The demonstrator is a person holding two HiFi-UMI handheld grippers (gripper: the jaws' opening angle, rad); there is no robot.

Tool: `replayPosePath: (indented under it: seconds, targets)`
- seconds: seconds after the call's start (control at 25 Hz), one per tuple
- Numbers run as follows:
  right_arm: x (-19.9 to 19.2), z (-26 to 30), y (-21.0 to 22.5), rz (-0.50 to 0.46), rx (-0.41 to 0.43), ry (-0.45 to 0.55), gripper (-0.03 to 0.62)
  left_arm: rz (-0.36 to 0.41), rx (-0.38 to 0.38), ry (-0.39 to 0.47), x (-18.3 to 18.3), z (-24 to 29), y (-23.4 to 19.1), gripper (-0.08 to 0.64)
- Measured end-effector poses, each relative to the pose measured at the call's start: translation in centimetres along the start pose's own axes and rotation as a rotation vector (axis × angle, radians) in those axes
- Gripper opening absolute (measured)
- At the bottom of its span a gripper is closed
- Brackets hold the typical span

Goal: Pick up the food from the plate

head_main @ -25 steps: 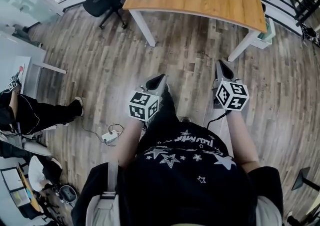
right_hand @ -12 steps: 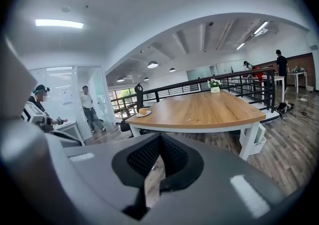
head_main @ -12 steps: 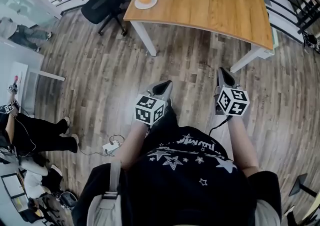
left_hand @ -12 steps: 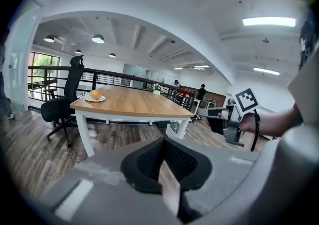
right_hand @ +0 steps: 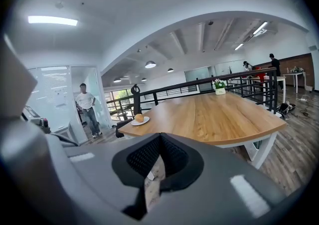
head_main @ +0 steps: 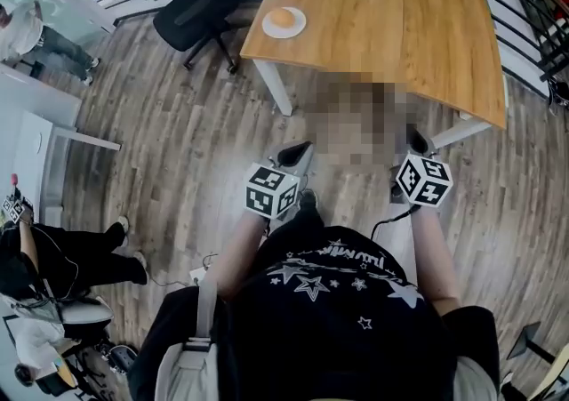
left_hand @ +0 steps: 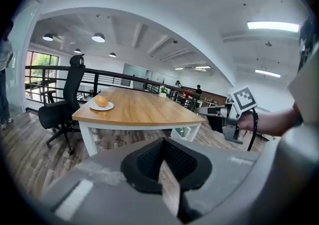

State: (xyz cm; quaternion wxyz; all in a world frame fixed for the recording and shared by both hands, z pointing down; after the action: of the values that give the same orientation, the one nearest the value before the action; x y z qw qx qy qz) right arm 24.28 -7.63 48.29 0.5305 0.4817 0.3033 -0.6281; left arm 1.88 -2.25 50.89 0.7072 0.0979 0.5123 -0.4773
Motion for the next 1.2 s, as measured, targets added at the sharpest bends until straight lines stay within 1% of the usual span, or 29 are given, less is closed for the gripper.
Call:
replayPosePath:
  seconds: [0.08, 0.16, 0.36, 0.52, 0.68, 0.84, 0.96, 1.04, 1.12, 1.2]
  targets:
    - [0.7, 1.9, -0.8, -0.013, 0.002, -0.002, 0.000, -0.021, 0.007, 0.008, 0.9, 0.1, -2.3, 0.002]
    - [1.6, 3.7, -1.6, -0.019, 0.011, 0.009, 0.000, -0.025, 0.015, 0.013, 1.8, 0.3, -4.4, 0.002]
    - [4.6, 8.0, -4.3, 0.007, 0.065, 0.099, 0.000, -0.038, 0.022, 0.038, 4.2, 0.6, -9.5, 0.002]
    - [6.2, 11.5, -6.4, -0.012, 0.060, 0.101, 0.000, -0.071, 0.015, 0.048, 5.3, 0.6, -12.8, 0.002]
    - [6.4, 14.0, -8.4, -0.035, 0.076, 0.071, 0.002, -0.077, 0.022, 0.040, 5.8, 0.9, -15.5, 0.002]
    - [5.9, 15.7, -8.5, -0.061, 0.102, 0.023, 0.002, -0.095, 0.031, 0.033, 6.1, 1.3, -16.8, 0.002]
    - [5.6, 17.8, -9.7, -0.067, 0.134, -0.011, 0.002, -0.110, 0.047, 0.031, 6.1, 1.0, -18.4, 0.002]
    - [5.4, 19.5, -10.6, -0.084, 0.174, -0.032, 0.036, -0.121, 0.068, 0.036, 6.3, 1.0, -19.4, 0.002]
    - [5.4, 21.4, -11.3, -0.101, 0.208, -0.043, 0.040, -0.134, 0.095, 0.047, 6.6, 1.2, -20.4, 0.002]
    - [5.8, 23.4, -11.8, -0.116, 0.233, -0.048, 0.065, -0.144, 0.118, 0.056, 7.2, 1.5, -21.6, 0.002]
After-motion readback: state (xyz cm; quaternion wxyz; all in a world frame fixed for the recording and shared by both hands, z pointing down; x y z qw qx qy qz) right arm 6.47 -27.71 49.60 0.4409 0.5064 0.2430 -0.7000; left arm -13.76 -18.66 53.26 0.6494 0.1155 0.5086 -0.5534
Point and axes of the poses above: the fingertips, and each gripper's own axes: z forward along the fingers, y to its right, x out of its top, the point moved 1 cm from there along -z, backward along the fingers, and after that the axes turned 7 degrees about -z, right-handed, at the moved point
